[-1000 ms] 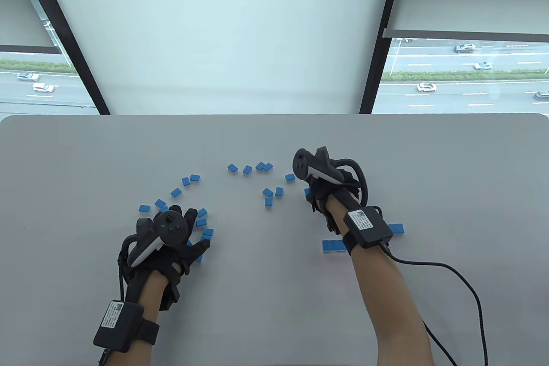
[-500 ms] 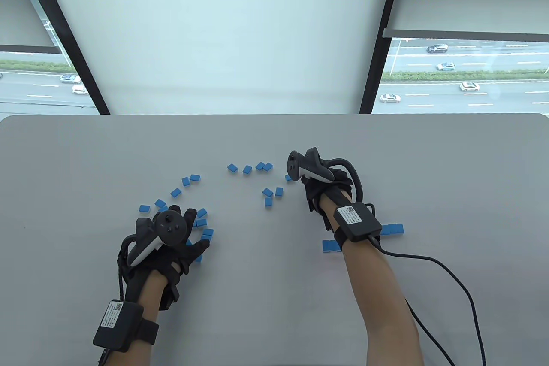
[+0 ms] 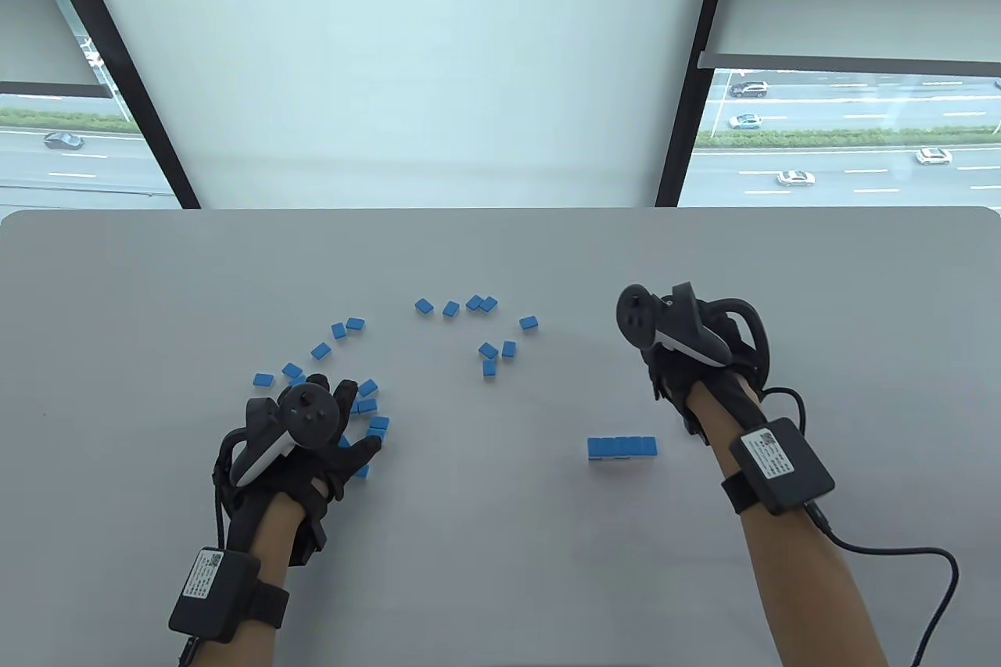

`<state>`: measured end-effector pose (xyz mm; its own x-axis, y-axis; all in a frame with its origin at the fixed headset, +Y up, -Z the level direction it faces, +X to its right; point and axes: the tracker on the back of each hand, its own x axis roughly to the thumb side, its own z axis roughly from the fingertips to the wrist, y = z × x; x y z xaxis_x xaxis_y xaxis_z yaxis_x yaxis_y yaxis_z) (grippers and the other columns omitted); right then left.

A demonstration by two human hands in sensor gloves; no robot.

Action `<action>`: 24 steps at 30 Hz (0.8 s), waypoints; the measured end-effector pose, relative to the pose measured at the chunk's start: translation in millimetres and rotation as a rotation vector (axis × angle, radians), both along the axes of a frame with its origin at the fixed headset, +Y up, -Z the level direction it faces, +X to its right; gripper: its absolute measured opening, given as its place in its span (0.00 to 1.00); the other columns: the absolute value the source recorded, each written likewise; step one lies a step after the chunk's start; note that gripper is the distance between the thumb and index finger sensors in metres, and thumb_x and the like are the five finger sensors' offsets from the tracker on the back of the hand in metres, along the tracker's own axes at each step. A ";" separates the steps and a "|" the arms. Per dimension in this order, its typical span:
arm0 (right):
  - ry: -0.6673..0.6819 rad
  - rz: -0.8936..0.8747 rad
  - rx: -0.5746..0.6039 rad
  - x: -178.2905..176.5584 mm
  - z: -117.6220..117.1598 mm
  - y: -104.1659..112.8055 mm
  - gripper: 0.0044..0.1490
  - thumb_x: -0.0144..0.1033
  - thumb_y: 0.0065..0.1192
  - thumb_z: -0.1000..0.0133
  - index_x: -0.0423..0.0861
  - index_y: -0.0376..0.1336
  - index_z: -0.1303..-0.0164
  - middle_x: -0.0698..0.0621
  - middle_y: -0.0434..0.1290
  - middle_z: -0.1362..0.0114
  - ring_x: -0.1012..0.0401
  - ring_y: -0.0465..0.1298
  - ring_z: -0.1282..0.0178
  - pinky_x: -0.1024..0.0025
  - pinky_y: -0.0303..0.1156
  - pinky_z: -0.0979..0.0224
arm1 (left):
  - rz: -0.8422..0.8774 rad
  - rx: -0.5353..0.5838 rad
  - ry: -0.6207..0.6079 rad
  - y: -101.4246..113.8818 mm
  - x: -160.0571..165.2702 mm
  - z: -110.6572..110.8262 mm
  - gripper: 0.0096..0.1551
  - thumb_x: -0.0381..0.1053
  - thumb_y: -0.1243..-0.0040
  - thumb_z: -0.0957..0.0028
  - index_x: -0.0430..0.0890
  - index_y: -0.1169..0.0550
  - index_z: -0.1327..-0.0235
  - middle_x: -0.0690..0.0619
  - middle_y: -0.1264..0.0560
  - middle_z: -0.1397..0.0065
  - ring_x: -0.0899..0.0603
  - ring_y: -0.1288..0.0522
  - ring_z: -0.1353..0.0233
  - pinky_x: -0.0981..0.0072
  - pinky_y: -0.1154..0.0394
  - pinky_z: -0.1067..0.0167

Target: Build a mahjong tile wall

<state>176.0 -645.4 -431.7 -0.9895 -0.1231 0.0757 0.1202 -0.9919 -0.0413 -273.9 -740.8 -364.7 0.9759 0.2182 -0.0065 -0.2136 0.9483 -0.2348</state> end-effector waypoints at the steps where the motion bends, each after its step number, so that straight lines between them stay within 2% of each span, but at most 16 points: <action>1: -0.008 -0.018 0.018 9.0 6.2 0.6 0.38 0.42 0.71 0.54 0.52 0.59 0.33 0.54 0.73 0.39 0.54 0.80 0.48 0.51 0.73 0.36 | 0.000 0.001 0.001 0.1 -0.3 0.1 0.53 0.77 0.48 0.57 0.59 0.46 0.19 0.50 0.54 0.13 0.30 0.55 0.17 0.22 0.58 0.31; 6: -0.076 -0.074 0.096 51.2 30.9 -9.0 0.37 0.42 0.71 0.53 0.53 0.60 0.33 0.54 0.73 0.38 0.53 0.80 0.48 0.50 0.74 0.36 | -0.001 0.000 0.005 0.2 -0.9 0.4 0.53 0.77 0.48 0.57 0.59 0.46 0.18 0.50 0.53 0.13 0.30 0.55 0.17 0.22 0.58 0.31; 12: -0.170 -0.088 0.171 91.2 46.3 -43.6 0.38 0.42 0.70 0.53 0.54 0.58 0.33 0.53 0.71 0.36 0.53 0.80 0.46 0.50 0.74 0.35 | 0.000 -0.007 0.005 -0.2 -0.9 0.6 0.53 0.77 0.48 0.57 0.59 0.46 0.19 0.50 0.53 0.13 0.30 0.55 0.17 0.22 0.58 0.31; 19: -0.233 -0.085 -0.016 112.0 36.8 -87.1 0.37 0.41 0.70 0.53 0.53 0.59 0.33 0.53 0.71 0.36 0.52 0.80 0.47 0.50 0.74 0.36 | -0.001 -0.017 0.008 -1.3 -0.8 1.0 0.53 0.77 0.48 0.57 0.60 0.46 0.19 0.50 0.53 0.13 0.30 0.55 0.17 0.22 0.58 0.31; 24: -0.248 -0.071 -0.099 115.4 32.0 -101.6 0.37 0.40 0.70 0.53 0.54 0.59 0.33 0.52 0.72 0.36 0.52 0.81 0.48 0.50 0.74 0.36 | -0.001 -0.021 0.006 -1.6 -0.3 1.6 0.53 0.77 0.48 0.57 0.60 0.46 0.19 0.50 0.53 0.13 0.30 0.55 0.17 0.22 0.58 0.31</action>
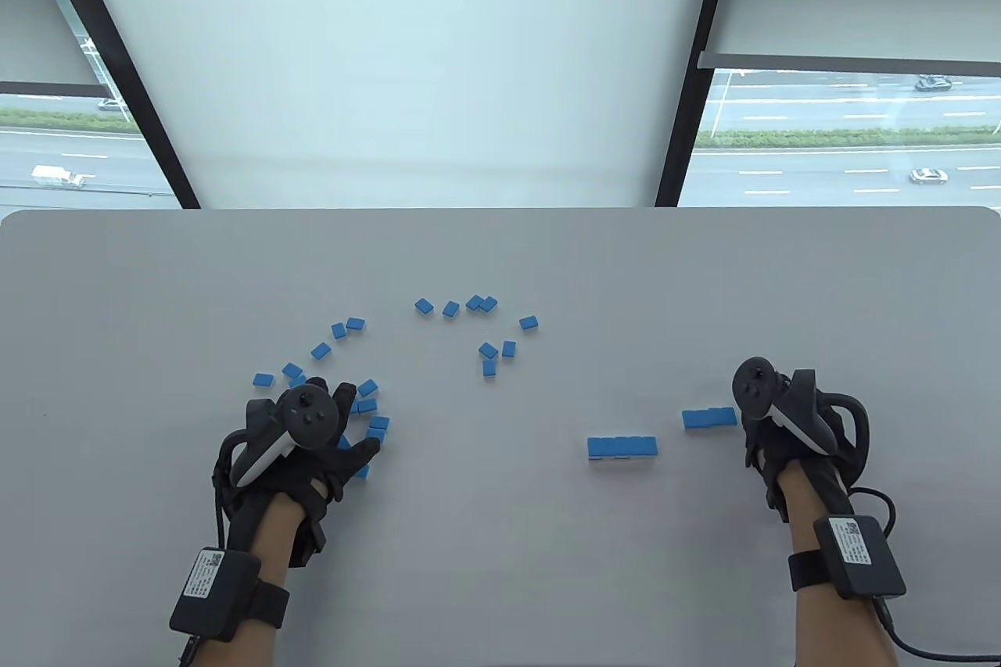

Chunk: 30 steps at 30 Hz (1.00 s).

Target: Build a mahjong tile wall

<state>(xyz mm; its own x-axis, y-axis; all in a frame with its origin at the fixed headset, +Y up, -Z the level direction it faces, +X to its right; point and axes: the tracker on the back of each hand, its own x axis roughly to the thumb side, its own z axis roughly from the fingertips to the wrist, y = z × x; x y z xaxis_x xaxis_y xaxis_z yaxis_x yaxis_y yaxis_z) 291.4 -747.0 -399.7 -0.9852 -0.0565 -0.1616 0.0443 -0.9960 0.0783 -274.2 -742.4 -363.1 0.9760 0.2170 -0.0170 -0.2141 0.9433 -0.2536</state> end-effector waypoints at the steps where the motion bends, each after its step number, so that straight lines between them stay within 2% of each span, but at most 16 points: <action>1: 0.002 -0.004 -0.009 0.1 -0.3 -1.4 0.37 0.40 0.70 0.53 0.54 0.59 0.33 0.52 0.72 0.36 0.52 0.81 0.48 0.50 0.74 0.36 | 0.000 -0.001 -0.001 -0.1 0.2 0.0 0.53 0.77 0.48 0.57 0.59 0.46 0.19 0.50 0.53 0.13 0.30 0.55 0.17 0.22 0.58 0.31; 4: 0.002 -0.012 -0.050 0.2 -1.1 -5.4 0.37 0.39 0.70 0.53 0.55 0.59 0.33 0.52 0.72 0.36 0.52 0.80 0.48 0.50 0.73 0.35 | -0.001 -0.003 -0.004 -0.2 1.1 0.0 0.53 0.77 0.48 0.57 0.59 0.46 0.19 0.50 0.53 0.13 0.30 0.55 0.17 0.22 0.58 0.31; 22: 0.010 -0.055 -0.083 0.2 -0.6 -7.7 0.36 0.40 0.70 0.53 0.60 0.60 0.33 0.52 0.70 0.35 0.52 0.78 0.47 0.48 0.71 0.34 | -0.007 -0.008 -0.002 -0.2 2.6 0.3 0.53 0.77 0.48 0.57 0.60 0.46 0.19 0.50 0.53 0.13 0.30 0.55 0.17 0.22 0.58 0.31; 26: 0.006 -0.072 -0.083 1.7 0.2 -7.1 0.38 0.40 0.70 0.53 0.60 0.58 0.31 0.52 0.70 0.34 0.51 0.78 0.46 0.48 0.71 0.34 | -0.007 -0.008 -0.002 -0.1 2.8 0.2 0.53 0.77 0.48 0.57 0.59 0.46 0.19 0.50 0.53 0.13 0.30 0.55 0.17 0.22 0.58 0.31; 30: -0.015 -0.068 -0.080 3.0 3.2 2.2 0.40 0.40 0.69 0.53 0.56 0.56 0.29 0.50 0.70 0.32 0.50 0.79 0.45 0.48 0.72 0.34 | -0.005 -0.002 -0.002 1.4 3.0 0.6 0.53 0.77 0.48 0.57 0.59 0.46 0.19 0.50 0.53 0.13 0.30 0.55 0.17 0.22 0.58 0.31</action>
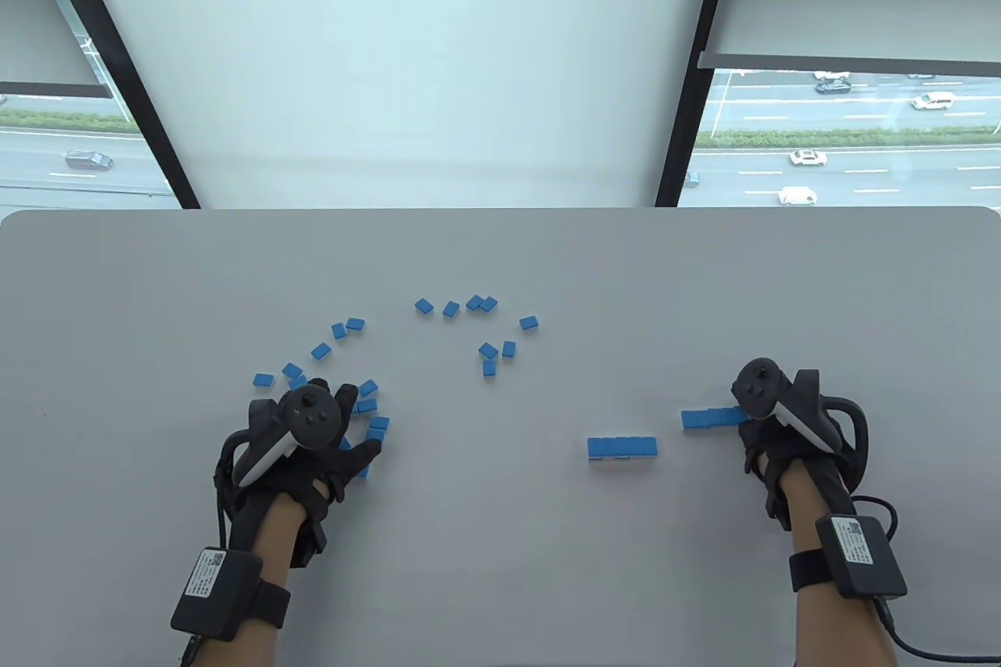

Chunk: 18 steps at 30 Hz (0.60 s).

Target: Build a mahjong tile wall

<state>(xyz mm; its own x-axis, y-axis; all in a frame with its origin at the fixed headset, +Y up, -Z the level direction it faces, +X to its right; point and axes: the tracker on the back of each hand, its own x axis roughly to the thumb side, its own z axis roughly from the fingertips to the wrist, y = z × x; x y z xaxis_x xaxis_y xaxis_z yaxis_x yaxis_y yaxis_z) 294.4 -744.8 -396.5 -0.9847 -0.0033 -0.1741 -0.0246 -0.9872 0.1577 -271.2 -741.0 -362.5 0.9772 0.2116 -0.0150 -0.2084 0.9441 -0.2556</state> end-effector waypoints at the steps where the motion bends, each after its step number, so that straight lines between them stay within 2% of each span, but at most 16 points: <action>1: 0.000 0.020 0.031 -1.3 2.1 7.6 0.41 0.40 0.69 0.53 0.54 0.56 0.29 0.50 0.70 0.33 0.50 0.79 0.45 0.48 0.72 0.35 | 0.000 0.001 -0.001 0.5 0.3 0.1 0.53 0.77 0.48 0.57 0.60 0.46 0.19 0.50 0.53 0.13 0.30 0.55 0.17 0.22 0.58 0.31; 5: 0.020 0.044 0.119 -14.2 5.2 30.9 0.40 0.41 0.69 0.52 0.52 0.56 0.29 0.50 0.70 0.32 0.50 0.79 0.43 0.48 0.72 0.35 | 0.002 0.008 -0.003 2.2 0.7 -0.4 0.53 0.77 0.48 0.57 0.59 0.46 0.19 0.50 0.53 0.13 0.30 0.55 0.17 0.22 0.58 0.31; 8: 0.066 0.073 0.142 -36.1 -2.0 45.0 0.41 0.43 0.69 0.52 0.52 0.56 0.28 0.50 0.70 0.31 0.49 0.79 0.42 0.47 0.72 0.35 | 0.006 0.017 0.000 4.4 -0.1 -0.1 0.53 0.77 0.48 0.57 0.60 0.46 0.19 0.50 0.53 0.13 0.30 0.55 0.17 0.22 0.58 0.31; 12: 0.133 0.096 0.120 -75.5 -22.5 58.4 0.41 0.43 0.69 0.52 0.53 0.56 0.28 0.51 0.69 0.30 0.50 0.79 0.40 0.48 0.72 0.34 | 0.005 0.023 0.000 5.3 -0.8 0.0 0.53 0.77 0.48 0.57 0.59 0.46 0.19 0.50 0.53 0.13 0.30 0.55 0.17 0.22 0.58 0.31; 18: 0.192 0.090 0.038 -145.9 -65.3 73.2 0.42 0.44 0.70 0.53 0.56 0.55 0.28 0.53 0.67 0.27 0.50 0.77 0.35 0.48 0.70 0.30 | -0.006 0.026 -0.013 5.4 2.6 -0.3 0.53 0.77 0.48 0.57 0.60 0.46 0.19 0.50 0.53 0.13 0.30 0.55 0.17 0.22 0.58 0.30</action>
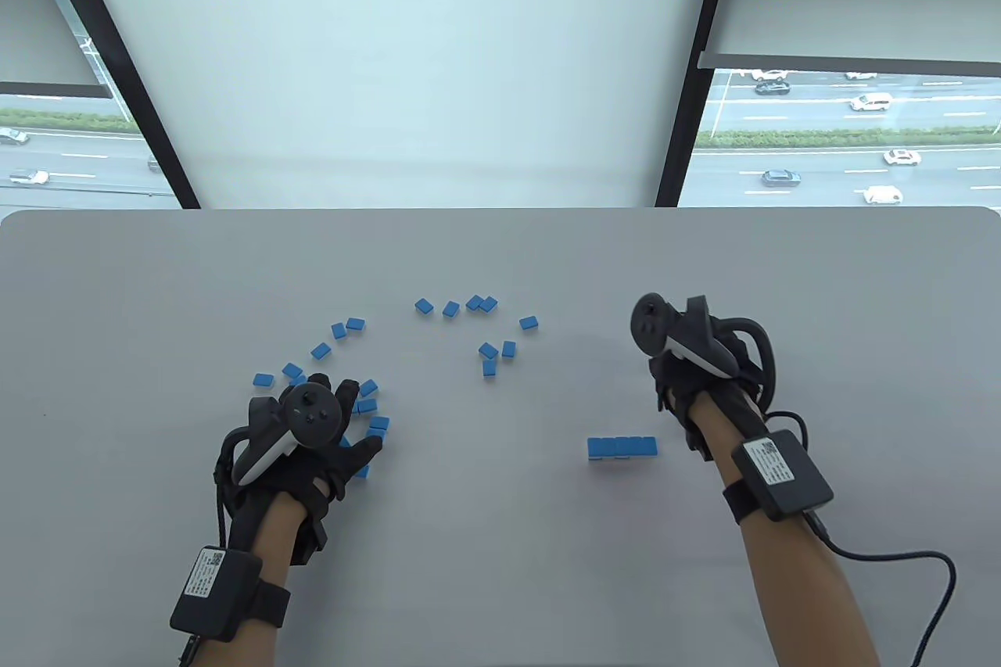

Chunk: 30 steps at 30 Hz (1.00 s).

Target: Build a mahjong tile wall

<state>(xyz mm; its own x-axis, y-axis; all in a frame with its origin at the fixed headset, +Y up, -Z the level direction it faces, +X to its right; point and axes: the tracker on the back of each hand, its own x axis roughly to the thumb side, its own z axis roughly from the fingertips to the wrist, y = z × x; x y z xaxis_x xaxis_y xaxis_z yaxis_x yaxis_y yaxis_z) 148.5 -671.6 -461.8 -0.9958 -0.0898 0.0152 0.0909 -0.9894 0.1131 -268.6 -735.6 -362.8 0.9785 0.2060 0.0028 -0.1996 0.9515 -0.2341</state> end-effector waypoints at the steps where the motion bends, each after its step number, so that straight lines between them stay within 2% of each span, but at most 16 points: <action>1: 0.008 -0.008 -0.015 -12.7 -7.9 0.9 0.42 0.44 0.70 0.53 0.56 0.55 0.28 0.53 0.67 0.27 0.51 0.77 0.35 0.48 0.70 0.29 | 0.000 0.002 -0.001 0.2 0.1 0.1 0.53 0.76 0.48 0.57 0.59 0.46 0.19 0.50 0.53 0.13 0.30 0.55 0.17 0.22 0.58 0.31; 5: 0.011 -0.043 -0.075 -54.3 -34.4 -3.9 0.42 0.45 0.70 0.52 0.58 0.54 0.27 0.55 0.65 0.25 0.51 0.75 0.32 0.49 0.69 0.27 | 0.003 0.001 0.002 -0.3 -0.9 -0.4 0.53 0.76 0.48 0.57 0.60 0.46 0.18 0.50 0.53 0.13 0.30 0.55 0.17 0.22 0.58 0.31; 8: 0.047 -0.038 -0.123 -83.3 -52.0 -15.5 0.44 0.43 0.71 0.52 0.63 0.52 0.27 0.60 0.59 0.20 0.51 0.72 0.27 0.49 0.66 0.24 | 0.006 0.003 0.005 -0.1 -1.8 -0.3 0.53 0.76 0.48 0.57 0.60 0.46 0.19 0.50 0.53 0.13 0.30 0.55 0.17 0.22 0.58 0.31; 11: 0.076 -0.016 -0.176 -101.7 -66.2 -30.6 0.45 0.40 0.72 0.52 0.71 0.51 0.29 0.65 0.57 0.19 0.52 0.68 0.23 0.49 0.63 0.21 | 0.001 0.010 0.006 0.1 -2.3 -0.5 0.53 0.77 0.48 0.57 0.60 0.46 0.19 0.50 0.54 0.13 0.30 0.55 0.17 0.22 0.58 0.30; 16: 0.060 -0.040 -0.247 -113.6 -85.0 -56.3 0.48 0.37 0.73 0.52 0.74 0.49 0.29 0.69 0.51 0.16 0.52 0.63 0.18 0.48 0.60 0.18 | 0.000 0.007 0.004 -0.4 -2.0 -0.6 0.53 0.76 0.48 0.57 0.60 0.47 0.19 0.50 0.54 0.13 0.30 0.55 0.17 0.22 0.58 0.30; 21: 0.052 -0.062 -0.263 -112.2 -87.8 -68.1 0.47 0.36 0.73 0.52 0.72 0.51 0.29 0.66 0.56 0.19 0.52 0.64 0.20 0.48 0.61 0.19 | -0.001 0.006 0.000 -0.8 -1.2 -1.0 0.53 0.76 0.48 0.57 0.60 0.46 0.18 0.50 0.54 0.13 0.30 0.55 0.17 0.22 0.58 0.31; 27: 0.062 -0.011 -0.219 -120.6 -85.5 -71.5 0.44 0.37 0.74 0.53 0.70 0.54 0.31 0.63 0.63 0.25 0.54 0.72 0.30 0.51 0.66 0.23 | 0.000 0.008 -0.002 -0.6 -0.7 -1.3 0.53 0.76 0.48 0.57 0.60 0.46 0.19 0.50 0.54 0.13 0.30 0.55 0.17 0.22 0.58 0.30; 30: 0.056 0.049 -0.187 -125.2 -85.0 -75.5 0.39 0.39 0.73 0.54 0.63 0.57 0.34 0.61 0.68 0.32 0.56 0.76 0.37 0.53 0.69 0.26 | 0.002 0.008 0.001 -0.2 -1.4 -1.1 0.53 0.76 0.48 0.57 0.60 0.47 0.18 0.50 0.54 0.13 0.30 0.55 0.17 0.22 0.58 0.30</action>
<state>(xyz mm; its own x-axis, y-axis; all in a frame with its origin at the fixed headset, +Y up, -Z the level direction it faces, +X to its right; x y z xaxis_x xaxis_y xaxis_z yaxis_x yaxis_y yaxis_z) 23.3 -747.1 -546.8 -0.9875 -0.1282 0.0918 0.1496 -0.9460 0.2878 -270.0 -735.8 -363.9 0.9782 0.2078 0.0040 -0.2015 0.9530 -0.2261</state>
